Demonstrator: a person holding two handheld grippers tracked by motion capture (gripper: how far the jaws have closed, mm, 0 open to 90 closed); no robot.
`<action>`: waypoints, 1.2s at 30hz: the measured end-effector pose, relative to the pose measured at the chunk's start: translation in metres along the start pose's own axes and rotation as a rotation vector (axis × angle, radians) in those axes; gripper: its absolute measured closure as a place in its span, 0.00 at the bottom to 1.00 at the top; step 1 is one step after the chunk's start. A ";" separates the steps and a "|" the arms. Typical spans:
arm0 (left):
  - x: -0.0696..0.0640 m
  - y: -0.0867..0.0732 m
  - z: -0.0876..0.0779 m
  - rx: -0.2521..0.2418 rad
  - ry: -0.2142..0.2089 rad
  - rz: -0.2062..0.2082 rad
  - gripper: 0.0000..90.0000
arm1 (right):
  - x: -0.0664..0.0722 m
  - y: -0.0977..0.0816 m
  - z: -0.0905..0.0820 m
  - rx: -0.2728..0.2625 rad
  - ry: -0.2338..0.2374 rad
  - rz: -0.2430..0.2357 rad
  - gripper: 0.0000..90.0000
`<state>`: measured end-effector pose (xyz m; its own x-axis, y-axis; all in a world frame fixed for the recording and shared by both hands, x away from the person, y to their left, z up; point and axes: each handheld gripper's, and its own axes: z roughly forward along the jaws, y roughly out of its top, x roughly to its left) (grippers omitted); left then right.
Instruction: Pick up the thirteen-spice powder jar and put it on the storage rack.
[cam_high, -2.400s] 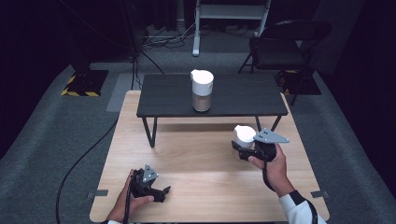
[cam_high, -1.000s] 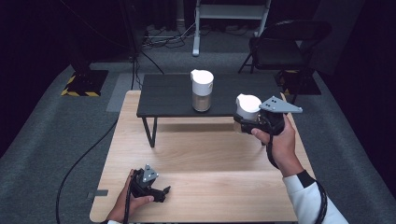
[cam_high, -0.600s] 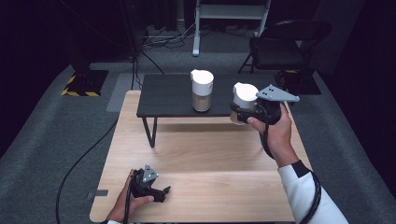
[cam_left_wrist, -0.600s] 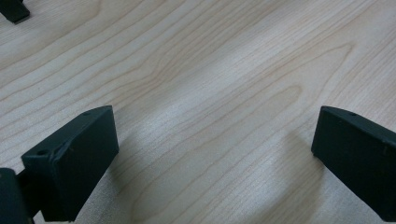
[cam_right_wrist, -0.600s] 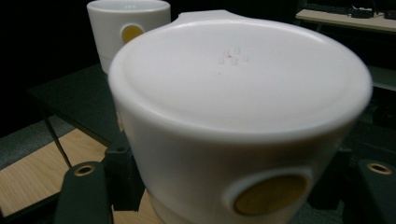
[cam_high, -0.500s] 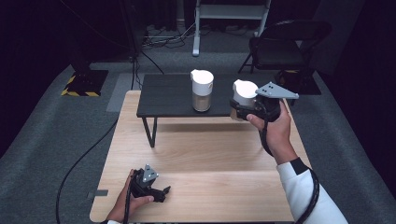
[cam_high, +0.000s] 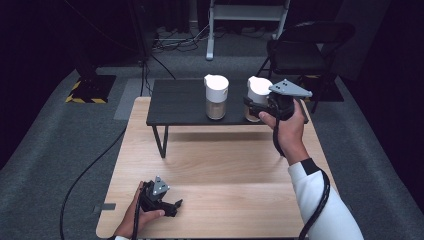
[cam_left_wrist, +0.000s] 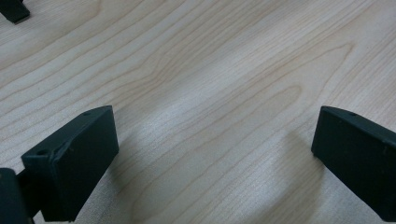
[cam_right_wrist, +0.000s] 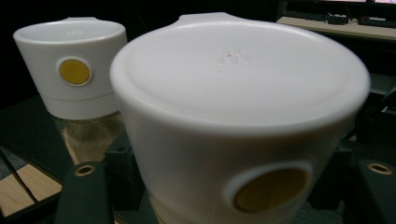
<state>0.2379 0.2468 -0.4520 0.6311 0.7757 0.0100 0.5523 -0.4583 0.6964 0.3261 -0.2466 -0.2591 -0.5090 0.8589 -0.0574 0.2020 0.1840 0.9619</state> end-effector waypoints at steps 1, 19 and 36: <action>0.000 0.000 0.000 0.000 0.000 0.000 0.01 | 0.000 0.000 0.001 0.002 -0.006 0.000 0.33; 0.000 0.000 0.000 0.000 0.000 0.001 0.01 | -0.004 0.000 0.025 0.007 -0.049 0.024 0.33; 0.000 0.000 0.000 0.000 0.000 0.001 0.01 | -0.003 -0.005 0.029 0.006 -0.053 0.007 0.32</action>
<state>0.2378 0.2467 -0.4520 0.6312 0.7756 0.0106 0.5519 -0.4587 0.6964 0.3509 -0.2363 -0.2719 -0.4623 0.8843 -0.0647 0.2107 0.1804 0.9608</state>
